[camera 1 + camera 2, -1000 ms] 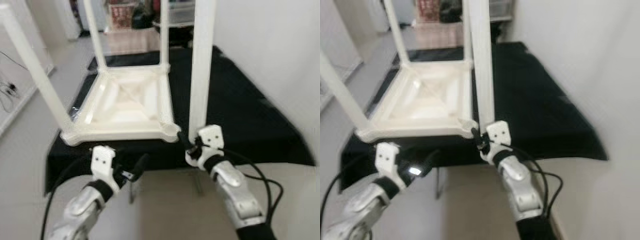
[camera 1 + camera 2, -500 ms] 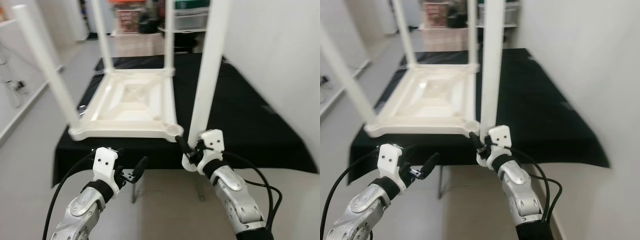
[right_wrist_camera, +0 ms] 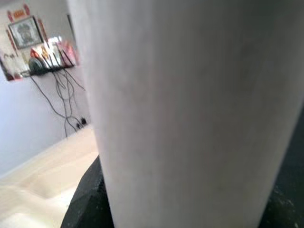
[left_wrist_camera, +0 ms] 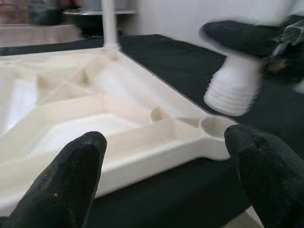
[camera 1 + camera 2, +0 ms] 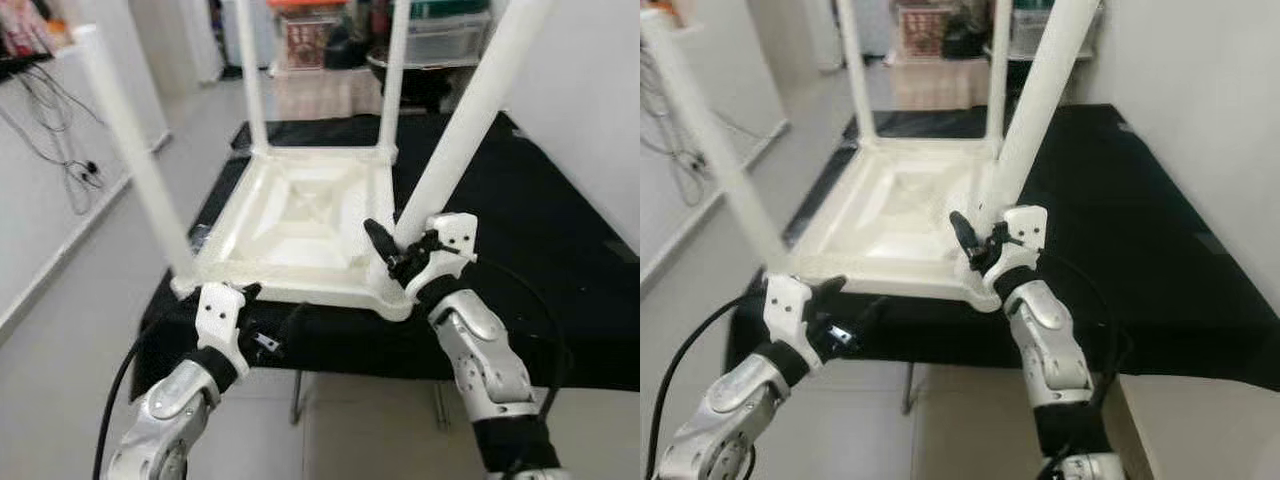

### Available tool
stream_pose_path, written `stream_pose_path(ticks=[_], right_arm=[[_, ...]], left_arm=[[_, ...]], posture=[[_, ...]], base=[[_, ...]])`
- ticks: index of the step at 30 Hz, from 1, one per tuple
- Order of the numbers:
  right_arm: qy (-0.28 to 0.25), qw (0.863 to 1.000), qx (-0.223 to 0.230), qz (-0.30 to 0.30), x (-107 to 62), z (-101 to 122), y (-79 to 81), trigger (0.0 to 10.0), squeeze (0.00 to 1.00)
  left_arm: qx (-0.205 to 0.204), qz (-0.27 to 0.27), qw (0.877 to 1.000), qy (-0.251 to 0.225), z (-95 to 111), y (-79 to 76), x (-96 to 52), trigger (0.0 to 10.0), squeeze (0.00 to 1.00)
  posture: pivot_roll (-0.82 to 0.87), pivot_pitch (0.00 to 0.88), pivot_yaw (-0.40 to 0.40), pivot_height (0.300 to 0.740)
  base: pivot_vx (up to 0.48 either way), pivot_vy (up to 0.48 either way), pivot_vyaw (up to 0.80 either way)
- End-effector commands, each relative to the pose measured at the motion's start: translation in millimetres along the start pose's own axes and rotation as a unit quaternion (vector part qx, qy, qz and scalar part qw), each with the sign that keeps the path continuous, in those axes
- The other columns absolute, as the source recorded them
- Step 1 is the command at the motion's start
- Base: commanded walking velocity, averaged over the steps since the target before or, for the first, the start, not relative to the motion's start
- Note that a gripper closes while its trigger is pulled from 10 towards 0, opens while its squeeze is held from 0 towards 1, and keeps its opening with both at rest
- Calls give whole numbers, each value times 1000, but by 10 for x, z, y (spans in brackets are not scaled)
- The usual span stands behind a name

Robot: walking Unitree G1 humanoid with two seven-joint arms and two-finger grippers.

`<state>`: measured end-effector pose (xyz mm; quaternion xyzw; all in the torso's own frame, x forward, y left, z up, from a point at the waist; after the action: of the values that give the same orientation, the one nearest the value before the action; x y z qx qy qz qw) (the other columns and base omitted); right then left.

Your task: Building children table

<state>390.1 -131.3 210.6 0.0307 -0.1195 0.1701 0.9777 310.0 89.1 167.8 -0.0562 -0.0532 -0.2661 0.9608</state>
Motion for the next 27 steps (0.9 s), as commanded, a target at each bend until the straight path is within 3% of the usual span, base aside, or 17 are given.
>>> stream_pose_path(ticks=[1,11,15,21,25,27], right_arm=[[-7,999,5,32,11,25,140,10000,0],[-6,993,8,115,-33,37,359,10000,0],[-9,980,12,199,-120,85,574,10000,0],[-9,969,25,247,-172,105,679,10000,0],[0,948,34,316,-275,98,856,10000,0],[0,948,34,316,-275,98,856,10000,0]], left_arm=[[-5,-7,1000,12,-64,-33,2,10000,0],[1,-32,999,25,-123,-121,-39,10000,0],[-8,-33,999,34,-160,-141,-107,10000,0],[-29,-7,999,39,-187,-80,-138,10000,0],[-33,-33,997,54,-228,-166,-194,10000,0],[-33,-33,997,54,-228,-166,-194,10000,0]], posture=[[-8,68,21,740],[-10,66,20,740],[-5,65,17,740],[0,65,13,740],[7,70,11,740],[7,70,11,740]], base=[[307,0,0],[61,0,0],[0,-468,0],[0,0,0],[0,0,800],[0,0,800]])
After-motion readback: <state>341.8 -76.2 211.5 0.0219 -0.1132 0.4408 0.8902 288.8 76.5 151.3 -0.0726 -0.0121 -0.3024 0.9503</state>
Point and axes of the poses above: a point about 5 cm out from each wrist's last joint towards the gripper, its own x axis pointing out of the wrist towards the gripper, its own z axis along the axis of the wrist's last joint, y = z × x, the point moved 6 cm from there along x, pointing out of the wrist towards the gripper, and after that the axes turned 2 degrees about -x, right-handed, at the moved point
